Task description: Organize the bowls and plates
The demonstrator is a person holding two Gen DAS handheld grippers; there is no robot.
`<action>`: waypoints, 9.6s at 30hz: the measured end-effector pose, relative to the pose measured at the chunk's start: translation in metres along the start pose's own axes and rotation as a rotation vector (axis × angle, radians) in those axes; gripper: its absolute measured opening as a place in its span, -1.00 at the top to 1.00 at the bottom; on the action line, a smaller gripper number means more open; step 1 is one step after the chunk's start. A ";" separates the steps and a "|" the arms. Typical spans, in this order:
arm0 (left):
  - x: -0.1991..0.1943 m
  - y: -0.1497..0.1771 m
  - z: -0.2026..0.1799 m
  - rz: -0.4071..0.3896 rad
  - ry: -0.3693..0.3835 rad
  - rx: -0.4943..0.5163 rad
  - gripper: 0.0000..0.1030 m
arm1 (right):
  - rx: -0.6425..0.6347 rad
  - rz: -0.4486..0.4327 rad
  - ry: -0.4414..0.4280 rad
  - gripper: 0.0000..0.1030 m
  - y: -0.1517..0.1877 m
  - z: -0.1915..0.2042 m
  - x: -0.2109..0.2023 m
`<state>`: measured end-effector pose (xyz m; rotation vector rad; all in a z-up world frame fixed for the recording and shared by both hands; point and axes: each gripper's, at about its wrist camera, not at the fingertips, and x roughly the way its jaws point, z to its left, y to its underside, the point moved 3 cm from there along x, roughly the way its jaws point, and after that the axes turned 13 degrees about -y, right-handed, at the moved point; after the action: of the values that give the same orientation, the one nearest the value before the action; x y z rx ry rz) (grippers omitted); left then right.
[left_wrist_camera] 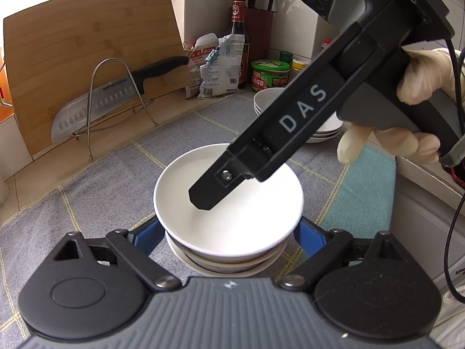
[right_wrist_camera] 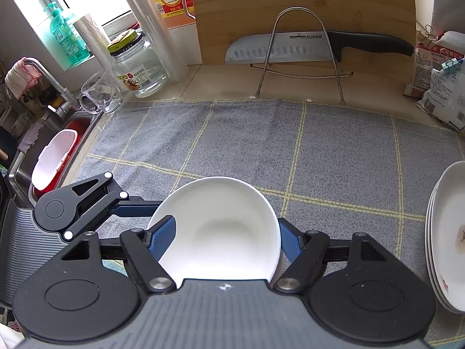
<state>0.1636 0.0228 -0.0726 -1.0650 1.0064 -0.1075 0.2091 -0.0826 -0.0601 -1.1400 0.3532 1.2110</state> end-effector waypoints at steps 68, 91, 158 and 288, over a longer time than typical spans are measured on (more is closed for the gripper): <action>0.030 0.042 -0.024 0.189 -0.235 -0.134 -1.00 | -0.530 0.090 0.005 -1.00 0.092 -0.065 0.022; 0.040 0.021 0.014 0.021 0.215 0.226 -0.86 | -0.692 0.212 -0.039 -0.79 0.063 -0.020 0.038; 0.069 -0.036 -0.025 0.048 0.329 0.391 -0.71 | -0.753 0.273 -0.136 -0.66 0.050 -0.044 -0.033; -0.003 -0.105 -0.107 -0.102 -0.292 -0.194 -0.99 | 0.283 -0.447 0.606 -1.00 0.134 -0.074 -0.216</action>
<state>0.1229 -0.1024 -0.0015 -1.2688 0.7085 0.0638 0.0363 -0.2734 0.0016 -1.2346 0.6616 0.3915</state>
